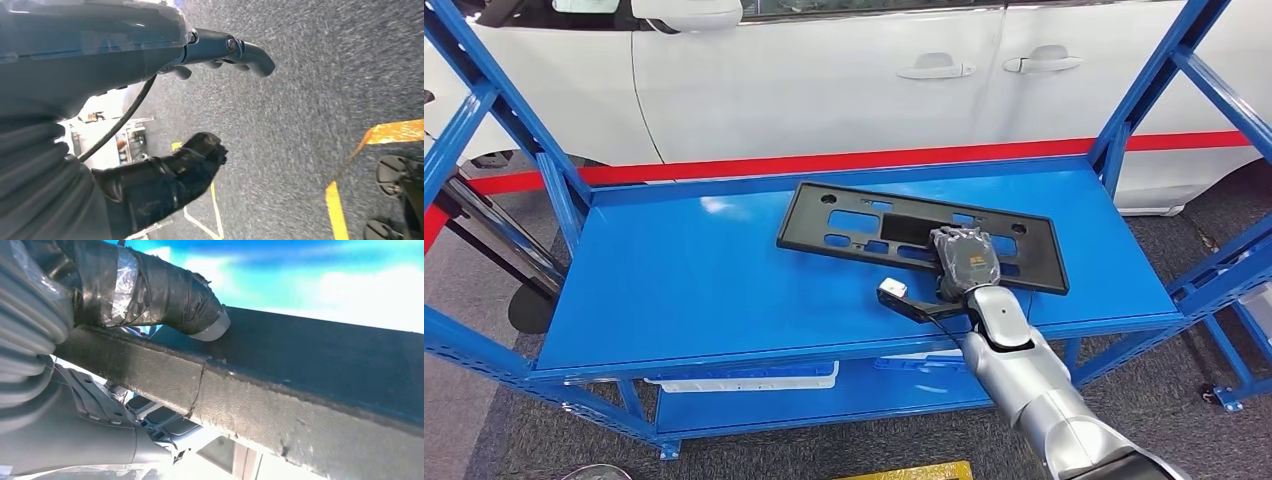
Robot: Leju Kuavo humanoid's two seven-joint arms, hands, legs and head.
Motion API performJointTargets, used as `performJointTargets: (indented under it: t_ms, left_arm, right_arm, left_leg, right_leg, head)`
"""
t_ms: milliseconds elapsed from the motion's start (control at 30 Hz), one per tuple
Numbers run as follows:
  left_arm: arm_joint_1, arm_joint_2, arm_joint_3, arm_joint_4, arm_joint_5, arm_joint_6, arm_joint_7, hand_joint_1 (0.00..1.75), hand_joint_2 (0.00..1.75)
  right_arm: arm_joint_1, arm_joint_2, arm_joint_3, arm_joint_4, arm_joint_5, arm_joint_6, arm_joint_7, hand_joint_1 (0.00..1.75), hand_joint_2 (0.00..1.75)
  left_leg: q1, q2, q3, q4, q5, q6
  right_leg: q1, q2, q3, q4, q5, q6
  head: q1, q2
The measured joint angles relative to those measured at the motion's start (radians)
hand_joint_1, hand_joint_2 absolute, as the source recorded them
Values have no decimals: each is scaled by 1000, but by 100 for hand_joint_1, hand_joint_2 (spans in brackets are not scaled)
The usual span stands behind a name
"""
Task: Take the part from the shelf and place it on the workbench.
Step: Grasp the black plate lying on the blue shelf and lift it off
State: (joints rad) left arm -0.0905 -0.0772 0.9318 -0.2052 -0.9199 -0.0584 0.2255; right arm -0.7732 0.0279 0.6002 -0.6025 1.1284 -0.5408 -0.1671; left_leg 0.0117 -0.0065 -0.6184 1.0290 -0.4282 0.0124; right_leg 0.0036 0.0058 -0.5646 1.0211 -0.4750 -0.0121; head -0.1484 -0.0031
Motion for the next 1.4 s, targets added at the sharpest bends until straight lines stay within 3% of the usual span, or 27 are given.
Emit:
performJointTargets:
  t_ms: [67, 133, 167, 267, 300, 333, 367, 433, 500, 533, 633, 667, 733, 800, 833, 867, 900, 967, 1033, 1133, 1167, 1233, 1300, 1333, 1367, 1400]
  left_arm:
    - [3, 2, 3, 0, -4, -2, 5, 0, 175]
    - [6, 5, 8, 0, -7, -5, 5, 0, 175]
    - [6, 6, 10, 0, -8, -7, 5, 0, 175]
    - [6, 6, 16, 0, -9, -10, 5, 0, 175]
    - [6, 6, 17, 0, -10, -11, 5, 0, 175]
    - [6, 6, 18, 0, -10, -11, 4, 0, 175]
    - [6, 7, 18, 0, -11, -11, 4, 0, 175]
    - [6, 10, 19, 0, -11, -12, 2, 0, 175]
    - [5, 17, 19, 0, -12, -13, 1, 0, 175]
    - [5, 20, 19, 0, -13, -13, 0, 0, 175]
    - [9, 19, 19, 0, -14, -16, -3, 0, 175]
    - [10, 19, 19, 0, -14, -16, -4, 0, 175]
    - [12, 19, 20, 0, -14, -17, -8, 0, 175]
    - [11, 20, 22, 0, -11, -19, -11, 0, 175]
    - [11, 21, 25, 0, -10, -21, -12, 0, 175]
    - [11, 21, 27, 0, -8, -23, -12, 0, 175]
    - [11, 21, 30, 0, -6, -26, -11, 0, 175]
    - [10, 25, 36, 0, -4, -31, -8, 0, 175]
    - [9, 31, 41, 0, -3, -34, -3, 0, 175]
    - [6, 35, 45, 0, -2, -36, 0, 0, 175]
    - [6, 36, 47, 0, -2, -37, 1, 0, 175]
    - [5, 36, 52, 0, -2, -39, 2, 0, 175]
    - [6, 36, 56, 0, -2, -39, 2, 0, 175]
    - [6, 36, 58, 0, -2, -39, 2, 0, 175]
    - [6, 36, 60, 0, -2, -39, 1, 0, 175]
    - [6, 36, 63, 0, -2, -39, 1, 0, 175]
  right_arm:
    - [11, -28, 1, -83, 33, -2, 14, 175, 175]
    - [19, -57, 6, -171, 70, -10, 24, 175, 175]
    - [20, -70, 12, -209, 84, -17, 26, 175, 175]
    - [30, -103, 32, -284, 107, -35, 30, 175, 175]
    - [38, -110, 38, -299, 111, -37, 31, 175, 175]
    - [47, -117, 43, -311, 115, -38, 32, 175, 175]
    - [55, -122, 47, -321, 119, -40, 33, 175, 175]
    - [63, -130, 56, -338, 125, -42, 33, 175, 175]
    - [64, -136, 64, -352, 128, -48, 33, 175, 175]
    - [65, -138, 67, -357, 130, -50, 34, 175, 175]
    - [71, -144, 78, -367, 136, -52, 35, 175, 175]
    - [72, -145, 81, -369, 136, -51, 35, 175, 175]
    - [73, -147, 86, -373, 132, -44, 35, 175, 175]
    - [73, -149, 90, -374, 120, -31, 33, 175, 175]
    - [73, -150, 92, -375, 112, -24, 30, 175, 175]
    - [73, -150, 94, -376, 107, -18, 27, 175, 175]
    - [72, -151, 96, -378, 102, -13, 24, 175, 175]
    - [67, -152, 99, -384, 93, -2, 20, 175, 175]
    - [57, -153, 101, -387, 79, 11, 19, 175, 175]
    - [48, -154, 105, -388, 57, 26, 17, 175, 175]
    - [46, -155, 105, -388, 52, 29, 17, 175, 175]
    - [41, -156, 105, -388, 48, 33, 17, 175, 175]
    - [39, -157, 105, -388, 47, 33, 17, 175, 175]
    - [39, -158, 106, -388, 45, 33, 17, 175, 175]
    - [40, -158, 106, -388, 42, 33, 17, 175, 175]
    - [40, -158, 107, -388, 39, 34, 17, 175, 175]
  left_leg:
    - [-1, -1, 1, -2, 1, 4]
    - [6, 2, 13, -25, 12, 17]
    - [8, 4, 20, -39, 19, 25]
    - [12, 9, 28, -58, 30, 32]
    - [14, 10, 28, -56, 30, 31]
    - [17, 10, 27, -53, 28, 28]
    - [22, 9, 26, -48, 26, 23]
    - [35, 8, 18, -25, 14, 4]
    - [37, 4, 5, 0, 6, -20]
    - [36, 0, -1, 6, 7, -29]
    - [40, -2, -17, 14, 9, -45]
    - [42, 0, -27, 33, -12, -46]
    - [40, 4, -65, 133, -93, -42]
    - [31, 4, -103, 259, -166, -34]
    - [24, 4, -105, 293, -179, -27]
    - [17, 4, -88, 288, -173, -18]
    - [8, 4, -51, 248, -153, -5]
    - [-11, 3, 45, 108, -113, 27]
    - [-25, 2, 92, 23, -96, 42]
    - [-29, 3, 89, -9, -71, 43]
    - [-26, 5, 88, -21, -57, 44]
    - [-19, 11, 75, -38, -27, 47]
    - [-20, 13, 49, -37, -8, 50]
    - [-19, 13, 35, -33, 0, 48]
    - [-18, 14, 21, -28, 7, 47]
    - [-16, 14, 6, -21, 13, 44]
  right_leg:
    - [-1, 0, 1, -3, 2, 4]
    - [-3, 0, 4, -4, -4, 13]
    - [-5, 0, -2, 11, -20, 18]
    - [-16, 0, -70, 167, -115, 22]
    - [-22, -1, -94, 219, -132, 26]
    - [-30, -1, -104, 242, -129, 32]
    - [-39, -2, -97, 228, -107, 40]
    - [-56, -4, -41, 116, -44, 63]
    - [-61, 3, -9, 46, -11, 71]
    - [-59, 8, -13, 47, -15, 66]
    - [-55, 10, -38, 56, -8, 37]
    - [-53, 9, -45, 55, -1, 26]
    - [-44, 7, -61, 53, 13, 7]
    - [-31, 5, -78, 53, 25, -4]
    - [-24, 4, -86, 53, 30, -8]
    - [-17, 3, -92, 53, 36, -11]
    - [-10, 3, -97, 54, 41, -14]
    - [-2, 2, -103, 53, 51, -15]
    - [-4, -1, -106, 50, 62, -9]
    - [-9, -3, -109, 40, 80, 7]
    - [-8, -3, -114, 47, 67, 13]
    - [-8, -2, -137, 115, -8, 22]
    - [-13, -2, -168, 235, -91, 32]
    - [-16, -2, -175, 283, -108, 37]
    - [-20, -3, -169, 303, -104, 41]
    - [-25, -3, -143, 288, -84, 46]
  head:
    - [0, 0]
    - [0, 0]
    - [0, 0]
    - [0, 0]
    - [0, 0]
    - [0, 0]
    - [0, 0]
    - [0, 0]
    - [1, 0]
    - [0, 0]
    - [0, 0]
    - [0, 0]
    - [0, 0]
    - [0, 0]
    - [0, 0]
    - [0, 0]
    - [0, 0]
    - [0, 0]
    - [0, 0]
    - [0, 0]
    - [0, 0]
    - [0, 0]
    - [0, 0]
    - [0, 0]
    - [1, 0]
    - [0, 0]
